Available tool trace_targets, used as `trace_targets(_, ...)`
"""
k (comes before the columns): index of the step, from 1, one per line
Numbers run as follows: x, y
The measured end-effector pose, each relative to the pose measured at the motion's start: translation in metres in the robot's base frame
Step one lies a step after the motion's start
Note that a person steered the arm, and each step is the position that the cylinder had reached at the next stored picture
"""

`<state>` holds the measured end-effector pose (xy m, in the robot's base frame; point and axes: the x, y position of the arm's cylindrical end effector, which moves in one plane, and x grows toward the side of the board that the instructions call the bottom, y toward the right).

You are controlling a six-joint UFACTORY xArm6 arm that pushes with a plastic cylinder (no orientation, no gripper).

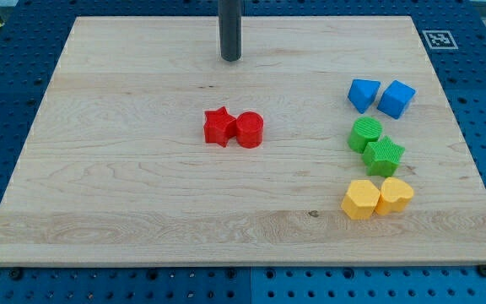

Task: Slide the blue cube along with the blue triangle slightly left and up

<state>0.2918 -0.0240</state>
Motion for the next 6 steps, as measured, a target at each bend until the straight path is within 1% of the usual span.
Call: trace_targets(6, -0.0045, 0.0051)
